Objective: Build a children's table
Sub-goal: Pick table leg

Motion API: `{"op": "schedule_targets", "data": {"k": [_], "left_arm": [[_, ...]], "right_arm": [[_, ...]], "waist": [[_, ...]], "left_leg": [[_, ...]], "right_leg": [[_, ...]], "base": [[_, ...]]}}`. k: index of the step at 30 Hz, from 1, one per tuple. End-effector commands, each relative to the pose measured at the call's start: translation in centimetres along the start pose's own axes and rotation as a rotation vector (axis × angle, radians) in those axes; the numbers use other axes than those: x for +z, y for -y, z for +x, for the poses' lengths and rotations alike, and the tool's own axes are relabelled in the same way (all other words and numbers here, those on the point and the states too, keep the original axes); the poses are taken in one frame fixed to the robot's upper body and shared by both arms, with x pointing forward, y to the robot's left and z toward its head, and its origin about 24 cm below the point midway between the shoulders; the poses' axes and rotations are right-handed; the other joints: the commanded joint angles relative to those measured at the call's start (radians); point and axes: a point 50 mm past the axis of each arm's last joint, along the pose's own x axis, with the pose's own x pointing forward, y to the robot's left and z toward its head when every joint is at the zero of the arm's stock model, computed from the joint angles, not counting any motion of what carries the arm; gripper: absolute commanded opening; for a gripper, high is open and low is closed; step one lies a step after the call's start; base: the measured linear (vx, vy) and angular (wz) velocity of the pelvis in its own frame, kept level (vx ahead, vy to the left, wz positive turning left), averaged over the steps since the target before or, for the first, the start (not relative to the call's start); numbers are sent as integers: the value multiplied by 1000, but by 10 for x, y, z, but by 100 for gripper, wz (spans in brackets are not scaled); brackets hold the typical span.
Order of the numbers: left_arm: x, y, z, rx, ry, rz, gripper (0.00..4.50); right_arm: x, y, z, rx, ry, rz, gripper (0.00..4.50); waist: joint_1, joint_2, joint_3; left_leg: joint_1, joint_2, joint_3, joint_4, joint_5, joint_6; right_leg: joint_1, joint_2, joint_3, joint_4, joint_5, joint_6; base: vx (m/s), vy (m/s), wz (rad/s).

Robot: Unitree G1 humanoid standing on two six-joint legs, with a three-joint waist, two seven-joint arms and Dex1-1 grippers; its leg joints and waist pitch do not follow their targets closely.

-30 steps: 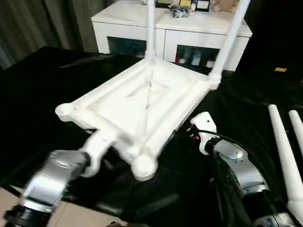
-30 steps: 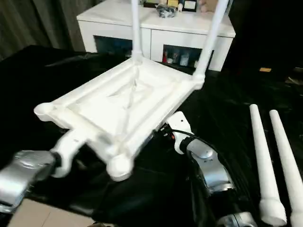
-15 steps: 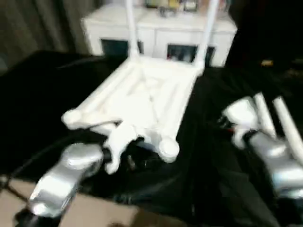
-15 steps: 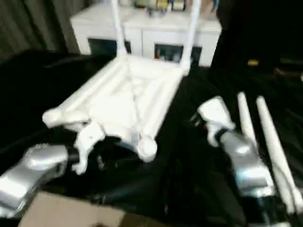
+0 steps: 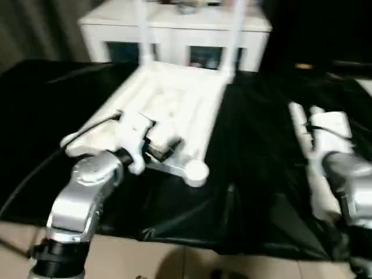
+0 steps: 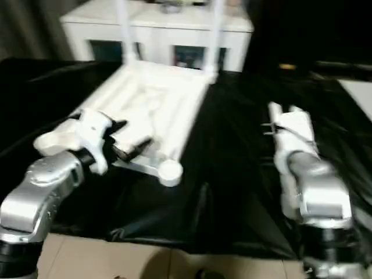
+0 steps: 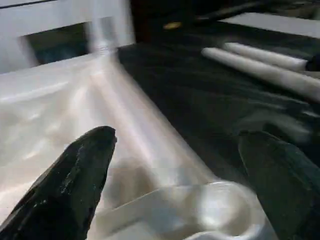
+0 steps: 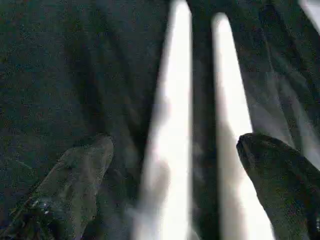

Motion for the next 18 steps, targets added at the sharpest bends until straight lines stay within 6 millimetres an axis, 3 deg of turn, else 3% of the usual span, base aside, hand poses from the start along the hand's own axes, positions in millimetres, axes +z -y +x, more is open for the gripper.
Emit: {"op": "schedule_targets", "data": {"k": [1,2,3,4,5,6,7,8,9,11,12,15,16,17,18], "left_arm": [[8,16,0,-132,23,24,450],[12,21,0,-185,29,32,450],[14,25,0,-219,31,37,450],[17,28,-1,-254,35,41,450],[17,29,-1,-261,35,42,450],[19,31,-1,-286,38,46,450],[21,32,-1,-294,43,56,450],[23,33,0,-303,47,66,450],[26,32,0,-304,53,77,450],[29,33,1,-311,58,82,450],[30,33,0,-315,57,80,450],[31,34,-1,-332,46,87,450],[31,35,-1,-336,44,89,450],[31,35,-1,-339,43,91,450],[31,37,-3,-358,38,89,450]], "right_arm": [[-4,4,3,2,-94,25,447],[-8,4,4,31,-132,66,447],[-10,4,4,52,-157,95,447],[-12,3,5,86,-172,119,447],[-13,2,5,93,-175,124,447],[-14,1,6,120,-183,140,447],[-15,0,7,142,-196,152,447],[-15,-3,8,175,-183,157,447],[-16,-5,8,197,-186,153,447],[-18,-8,9,215,-219,150,447],[-19,-9,9,214,-234,151,447],[-26,-10,10,209,-290,147,421],[-27,-10,10,210,-297,147,414],[-28,-11,10,211,-304,147,410],[-30,-10,10,209,-321,148,388]], "waist": [[8,-55,-38],[10,-61,-38],[24,-51,-55],[32,-44,-59],[30,-39,-74],[27,-20,-85],[26,-20,-85],[21,-23,-75],[14,-28,-68],[11,-30,-68],[8,-33,-67],[2,-20,-72],[1,-20,-72],[-2,-27,-69],[-3,-28,-67]], "left_leg": [[36,1,-2,-60,-639,-6],[77,-47,15,85,-323,14],[-21,-28,-16,31,-185,42],[-34,-10,-19,-6,-187,37],[-22,6,-20,-44,-200,33],[-28,16,-19,-55,-147,37],[-31,21,-19,-59,-129,44],[-30,23,-13,-63,-194,55],[-15,15,-4,-53,-311,51],[3,4,4,-37,-352,43],[-12,6,1,-43,-338,45],[-13,19,-2,-48,-334,46],[-17,22,-4,-50,-334,43],[-24,20,-5,-51,-344,40],[-18,17,-3,-47,-357,35]], "right_leg": [[-29,-23,29,-146,-769,43],[-100,-89,41,-235,-1118,82],[17,-119,66,-177,-1020,68],[26,-98,54,-154,-914,60],[15,-43,38,-117,-620,5],[30,-28,34,-92,-337,-86],[32,-28,35,-88,-244,-123],[31,-23,31,-95,-265,-158],[11,-21,23,-118,-448,-136],[-7,-25,16,-145,-598,-82],[1,-23,11,-145,-603,-61],[8,-29,-5,-149,-561,-55],[10,-29,-8,-147,-546,-57],[13,-28,-13,-149,-560,-45],[9,-32,-18,-158,-597,-28]], "base": [[59,-80,8],[86,-53,-14],[86,-53,-14],[68,-21,-20],[0,0,0],[0,0,0],[0,0,0],[0,0,0],[0,0,0],[0,0,0],[0,0,0],[0,0,0],[0,0,0],[0,0,0],[0,0,0]]}}
